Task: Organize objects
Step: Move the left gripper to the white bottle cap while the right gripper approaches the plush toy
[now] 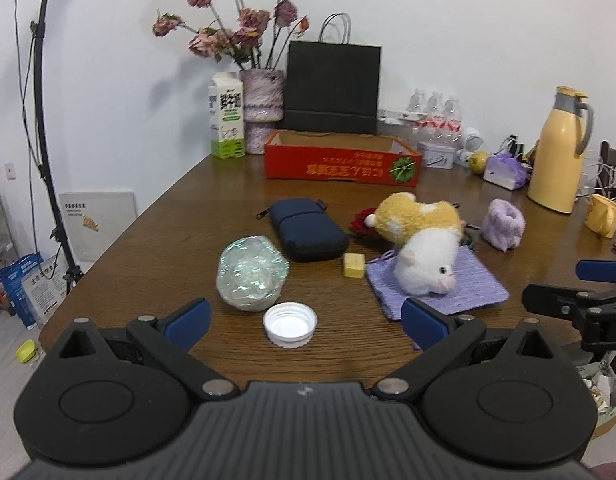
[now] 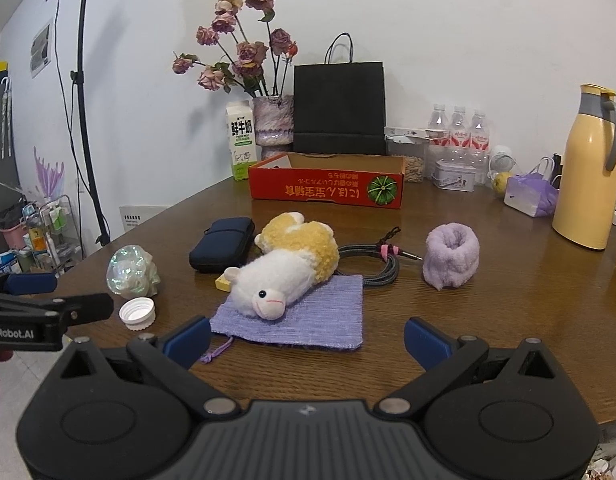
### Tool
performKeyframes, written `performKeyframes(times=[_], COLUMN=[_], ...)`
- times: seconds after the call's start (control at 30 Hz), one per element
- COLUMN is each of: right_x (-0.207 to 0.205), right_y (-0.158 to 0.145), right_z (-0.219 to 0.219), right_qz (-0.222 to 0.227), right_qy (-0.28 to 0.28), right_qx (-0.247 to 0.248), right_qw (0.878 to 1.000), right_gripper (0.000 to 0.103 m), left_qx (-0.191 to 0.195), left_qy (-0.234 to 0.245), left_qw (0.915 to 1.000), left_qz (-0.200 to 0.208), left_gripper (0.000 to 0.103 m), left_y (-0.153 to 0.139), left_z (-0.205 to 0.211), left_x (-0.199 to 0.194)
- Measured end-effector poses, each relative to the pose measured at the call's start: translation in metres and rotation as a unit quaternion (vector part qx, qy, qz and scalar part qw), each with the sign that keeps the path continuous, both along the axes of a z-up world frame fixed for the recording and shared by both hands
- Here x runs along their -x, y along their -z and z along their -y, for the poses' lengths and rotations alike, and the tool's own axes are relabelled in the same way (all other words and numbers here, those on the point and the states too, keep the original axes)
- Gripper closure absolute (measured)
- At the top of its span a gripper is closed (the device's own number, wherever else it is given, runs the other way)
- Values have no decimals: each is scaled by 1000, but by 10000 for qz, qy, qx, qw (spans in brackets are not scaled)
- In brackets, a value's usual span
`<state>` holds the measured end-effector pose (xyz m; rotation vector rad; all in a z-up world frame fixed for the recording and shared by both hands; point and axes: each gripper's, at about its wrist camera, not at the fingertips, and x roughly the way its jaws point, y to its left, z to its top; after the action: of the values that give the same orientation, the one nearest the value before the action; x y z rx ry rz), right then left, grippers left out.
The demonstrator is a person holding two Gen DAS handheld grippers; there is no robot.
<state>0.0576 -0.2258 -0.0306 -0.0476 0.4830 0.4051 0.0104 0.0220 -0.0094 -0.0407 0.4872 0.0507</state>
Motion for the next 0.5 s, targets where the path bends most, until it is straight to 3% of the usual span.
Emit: performKeyframes(times=[0.3,0.5], right_x=[-17,-33], right_y=[8,17], right_z=[-18,-33], right_qz=[-165,-324], right_qy=[-125,-186], right_qx=[64,145], right_qw=[9998,9992], right_gripper=[0,0], left_qx=[-71,-179], left_qy=[-89,-94], left_qw=[9998,9991], left_qz=[-137,-376], left_gripper=[1,22], left_y=[12,30], left_z=[-13,-14], left_x=[-15,-35])
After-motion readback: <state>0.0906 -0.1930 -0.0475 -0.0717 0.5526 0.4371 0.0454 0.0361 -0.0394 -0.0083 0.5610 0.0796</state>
